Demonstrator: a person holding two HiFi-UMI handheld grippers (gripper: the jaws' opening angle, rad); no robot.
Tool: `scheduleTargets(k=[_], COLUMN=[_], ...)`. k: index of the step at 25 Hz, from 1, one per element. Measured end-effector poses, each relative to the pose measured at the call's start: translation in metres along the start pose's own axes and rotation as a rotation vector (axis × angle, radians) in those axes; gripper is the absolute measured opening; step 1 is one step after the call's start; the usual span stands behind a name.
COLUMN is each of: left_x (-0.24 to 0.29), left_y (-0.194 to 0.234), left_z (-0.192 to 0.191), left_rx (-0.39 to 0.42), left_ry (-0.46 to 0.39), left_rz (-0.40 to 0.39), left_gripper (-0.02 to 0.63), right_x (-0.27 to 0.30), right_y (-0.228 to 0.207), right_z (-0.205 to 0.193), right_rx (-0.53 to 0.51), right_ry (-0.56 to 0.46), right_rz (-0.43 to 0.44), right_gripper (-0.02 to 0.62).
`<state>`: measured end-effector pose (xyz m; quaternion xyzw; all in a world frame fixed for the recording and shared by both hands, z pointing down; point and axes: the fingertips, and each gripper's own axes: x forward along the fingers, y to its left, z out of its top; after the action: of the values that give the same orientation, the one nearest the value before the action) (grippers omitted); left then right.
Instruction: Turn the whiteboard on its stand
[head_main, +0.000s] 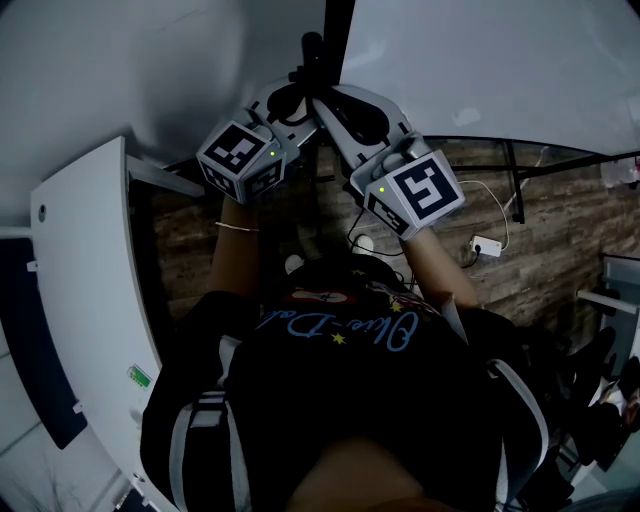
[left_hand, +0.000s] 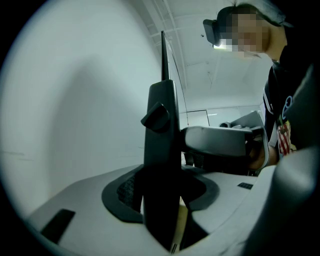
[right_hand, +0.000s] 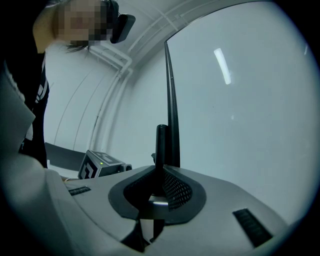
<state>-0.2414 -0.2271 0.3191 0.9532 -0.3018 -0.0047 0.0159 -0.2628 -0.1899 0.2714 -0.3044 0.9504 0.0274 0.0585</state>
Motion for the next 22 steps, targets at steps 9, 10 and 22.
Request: scheduleTargets(k=[9,10,22], left_x=[-0.0016,-0.0019,-0.0051], left_y=[0.0019,0.0019,-0.0023], left_z=[-0.0009,-0.0004,0.0024], left_rx=[-0.011,-0.012,-0.008], left_ry=[0.01,0.011,0.011], left_rz=[0.004,0.006,0.023], left_gripper=[0.204,0.204,0.207], right_x=[0.0019,0.0019,-0.0005], right_y=[0.0007,0.001,0.006], right_z=[-0.001,-0.0005,-0.0028], right_rx=[0.01,0.011,0.007], right_ry=[0.004,0.004,0.013], right_rz=[0.003,0.005,0.03], right_gripper=[0.055,0.054,0.054])
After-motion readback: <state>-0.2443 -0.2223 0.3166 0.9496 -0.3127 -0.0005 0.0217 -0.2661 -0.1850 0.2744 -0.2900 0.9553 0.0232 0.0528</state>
